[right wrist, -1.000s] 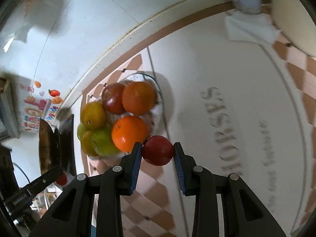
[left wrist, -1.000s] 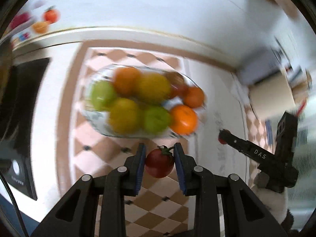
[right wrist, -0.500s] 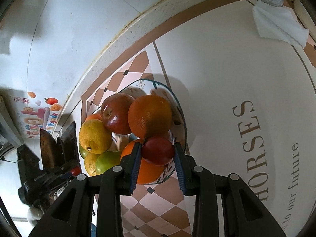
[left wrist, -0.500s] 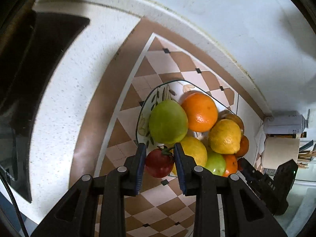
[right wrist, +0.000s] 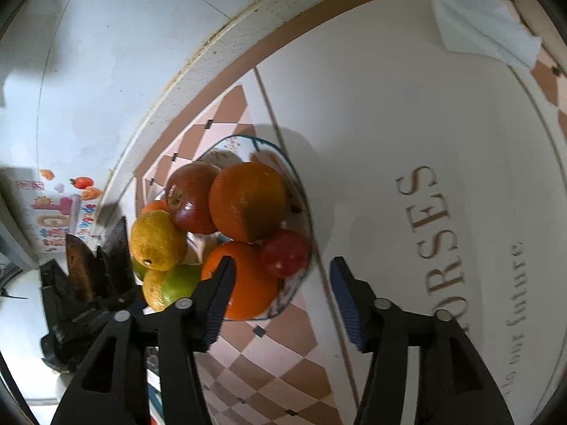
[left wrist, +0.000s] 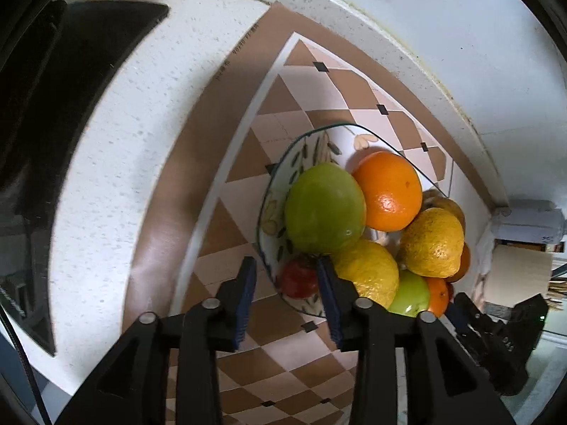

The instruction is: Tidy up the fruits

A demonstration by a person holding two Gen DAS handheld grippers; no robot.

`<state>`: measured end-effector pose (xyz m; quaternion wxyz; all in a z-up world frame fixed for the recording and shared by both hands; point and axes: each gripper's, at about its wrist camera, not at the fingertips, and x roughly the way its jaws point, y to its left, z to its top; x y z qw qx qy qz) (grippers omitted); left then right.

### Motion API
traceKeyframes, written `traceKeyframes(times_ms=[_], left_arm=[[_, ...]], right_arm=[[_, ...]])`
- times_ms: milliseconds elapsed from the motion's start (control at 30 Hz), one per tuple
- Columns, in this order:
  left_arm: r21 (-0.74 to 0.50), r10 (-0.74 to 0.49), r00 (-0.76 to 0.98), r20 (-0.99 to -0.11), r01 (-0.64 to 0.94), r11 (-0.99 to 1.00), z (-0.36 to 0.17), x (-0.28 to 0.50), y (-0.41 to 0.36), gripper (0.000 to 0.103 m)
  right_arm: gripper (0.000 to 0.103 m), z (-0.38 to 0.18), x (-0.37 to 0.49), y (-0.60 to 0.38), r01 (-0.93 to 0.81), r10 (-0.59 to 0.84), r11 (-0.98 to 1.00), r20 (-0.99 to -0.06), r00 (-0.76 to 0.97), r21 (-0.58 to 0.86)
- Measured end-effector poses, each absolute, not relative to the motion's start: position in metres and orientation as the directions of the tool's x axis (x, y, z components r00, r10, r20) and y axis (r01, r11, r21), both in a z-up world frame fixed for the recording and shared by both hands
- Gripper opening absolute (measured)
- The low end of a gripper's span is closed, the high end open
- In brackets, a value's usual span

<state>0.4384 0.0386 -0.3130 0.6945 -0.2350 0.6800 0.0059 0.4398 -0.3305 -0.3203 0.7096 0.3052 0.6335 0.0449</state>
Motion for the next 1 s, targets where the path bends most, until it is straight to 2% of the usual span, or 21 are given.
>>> traceKeyframes(times_ms=[67,133,233,367,500,1000], left_arm=[[-0.286,-0.270,0.093,-0.958,-0.306,0.908,-0.304,0.435,0.037,0.055],[-0.226,-0.202,0.115,-0.973,-0.274,0.935,-0.294,0.430,0.032,0.082],[-0.136,-0.107,0.139,-0.985,-0.220,0.966,-0.284,0.416,0.022,0.094],[-0.035,-0.008,0.161,-0.987,-0.167,0.985,-0.276,0.392,0.008,0.095],[-0.007,0.023,0.202,-0.979,-0.146,0.989,-0.263,0.377,-0.004,0.095],[-0.003,0.024,0.415,-0.910,-0.065,0.998,-0.169,0.302,-0.027,0.095]], right_arm=[[0.084,-0.310,0.436,-0.328,0.299,0.399,0.846,-0.896,0.196,0.442],[0.093,-0.293,0.430,-0.320,0.236,0.313,0.903,-0.926,0.213,0.360],[0.095,-0.270,0.419,-0.306,0.154,0.173,0.965,-0.954,0.244,0.214],[0.099,-0.249,0.405,-0.292,0.091,0.087,0.989,-0.954,0.288,0.118],[0.099,-0.233,0.392,-0.286,0.068,0.053,0.995,-0.944,0.325,0.079],[0.099,-0.145,0.306,-0.266,0.059,0.026,0.996,-0.883,0.469,0.061]])
